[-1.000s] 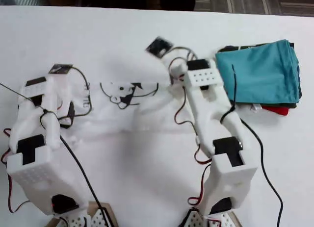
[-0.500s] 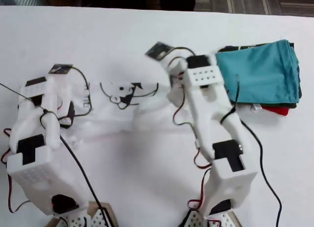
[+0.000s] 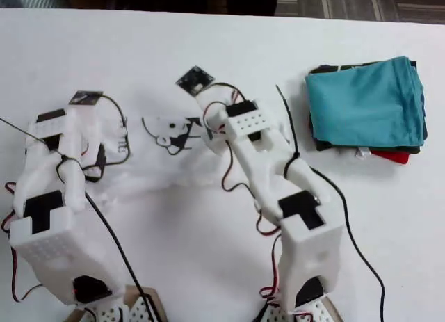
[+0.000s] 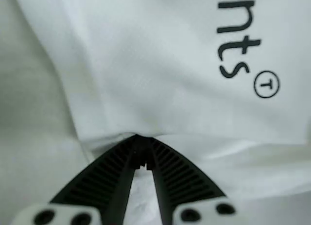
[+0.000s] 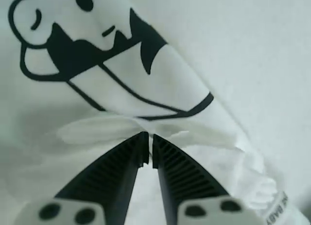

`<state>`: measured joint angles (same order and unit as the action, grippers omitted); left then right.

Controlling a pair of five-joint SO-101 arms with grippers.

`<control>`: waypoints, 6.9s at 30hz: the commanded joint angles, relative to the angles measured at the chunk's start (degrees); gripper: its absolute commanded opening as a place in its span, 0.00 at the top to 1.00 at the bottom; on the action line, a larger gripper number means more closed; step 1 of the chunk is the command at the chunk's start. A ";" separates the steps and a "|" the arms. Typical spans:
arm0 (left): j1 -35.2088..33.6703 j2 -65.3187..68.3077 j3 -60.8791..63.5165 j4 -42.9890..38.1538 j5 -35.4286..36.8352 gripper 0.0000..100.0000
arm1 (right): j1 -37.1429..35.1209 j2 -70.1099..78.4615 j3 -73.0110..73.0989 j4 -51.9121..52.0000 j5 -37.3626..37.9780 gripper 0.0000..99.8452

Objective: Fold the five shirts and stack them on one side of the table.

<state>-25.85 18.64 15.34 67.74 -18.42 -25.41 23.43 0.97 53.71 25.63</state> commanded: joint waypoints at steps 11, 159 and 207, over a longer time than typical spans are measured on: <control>-1.58 0.26 -0.48 -2.37 0.00 0.97 | 0.22 -10.95 -13.63 21.49 -0.53 0.98; -3.43 2.64 -42.86 34.64 -6.77 0.97 | 43.21 -61.05 74.46 -13.32 8.35 0.98; 41.23 4.48 -37.14 18.02 4.13 0.97 | 43.21 -61.05 74.46 -13.32 8.26 0.98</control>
<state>14.51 23.56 -21.14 86.20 -14.73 17.32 -36.18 75.34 41.23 33.80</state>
